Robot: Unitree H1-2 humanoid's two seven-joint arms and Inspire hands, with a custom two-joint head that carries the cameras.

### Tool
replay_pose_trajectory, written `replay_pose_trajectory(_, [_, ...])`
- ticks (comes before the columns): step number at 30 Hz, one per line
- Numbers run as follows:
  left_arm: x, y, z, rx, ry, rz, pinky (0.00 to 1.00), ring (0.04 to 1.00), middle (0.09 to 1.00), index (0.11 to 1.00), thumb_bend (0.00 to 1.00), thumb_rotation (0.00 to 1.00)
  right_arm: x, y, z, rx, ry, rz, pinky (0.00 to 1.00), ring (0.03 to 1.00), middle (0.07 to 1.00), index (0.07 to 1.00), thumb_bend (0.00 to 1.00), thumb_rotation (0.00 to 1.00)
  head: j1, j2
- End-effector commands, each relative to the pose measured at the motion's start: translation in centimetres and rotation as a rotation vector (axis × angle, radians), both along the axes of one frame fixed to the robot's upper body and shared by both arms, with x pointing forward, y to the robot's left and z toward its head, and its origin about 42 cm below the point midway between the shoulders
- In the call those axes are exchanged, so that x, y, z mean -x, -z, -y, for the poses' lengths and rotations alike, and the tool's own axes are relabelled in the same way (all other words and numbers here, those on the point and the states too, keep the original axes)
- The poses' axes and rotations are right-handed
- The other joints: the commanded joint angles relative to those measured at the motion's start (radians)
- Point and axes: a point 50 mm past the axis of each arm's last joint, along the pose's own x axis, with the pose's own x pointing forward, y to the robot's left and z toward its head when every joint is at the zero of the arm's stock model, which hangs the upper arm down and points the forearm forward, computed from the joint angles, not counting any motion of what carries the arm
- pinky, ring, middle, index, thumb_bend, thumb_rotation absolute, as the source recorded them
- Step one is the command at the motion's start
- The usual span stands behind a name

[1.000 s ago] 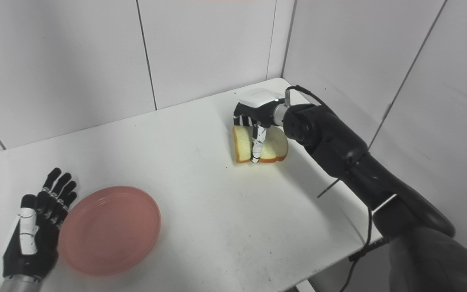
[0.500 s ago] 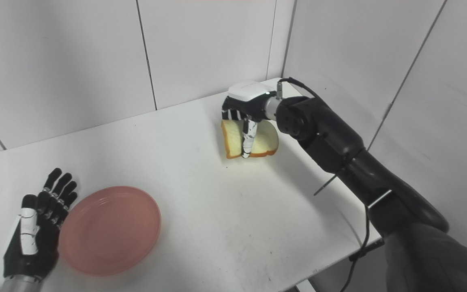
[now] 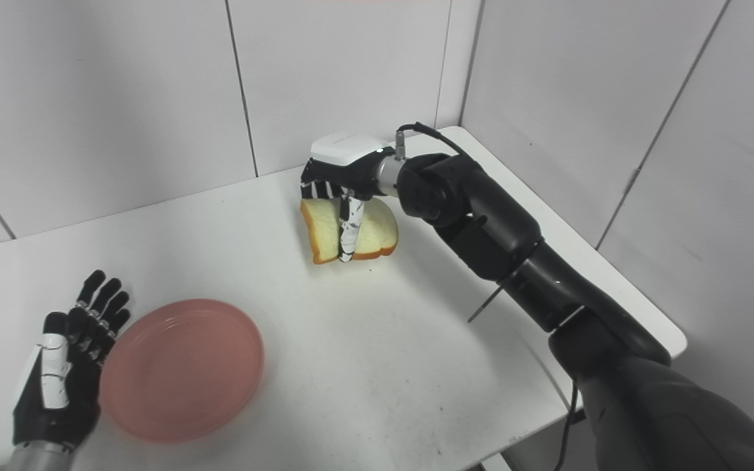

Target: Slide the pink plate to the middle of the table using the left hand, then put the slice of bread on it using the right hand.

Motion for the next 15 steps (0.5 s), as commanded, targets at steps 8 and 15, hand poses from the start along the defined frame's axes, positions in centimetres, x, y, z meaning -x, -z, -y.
replay_pose_trajectory(8, [2.9,3.4,1.4,0.011,-0.008,-0.126,1.0,0.982,0.982,0.966,0.76,0.99,-0.2,-3.3,-5.0,-0.049,-0.142,0.086,0.39,0.462,0.515,0.465,0.53,0.0,0.061,0.01])
replay_pose_trajectory(15, [3.1,3.0,2.2,-0.01,-0.016,-0.117,1.0,0.98,0.986,0.97,0.75,1.0,0.7,-3.1,-7.7,-0.058,-0.208,0.062,0.41,0.478,0.52,0.462,0.53,0.0,0.124,0.022])
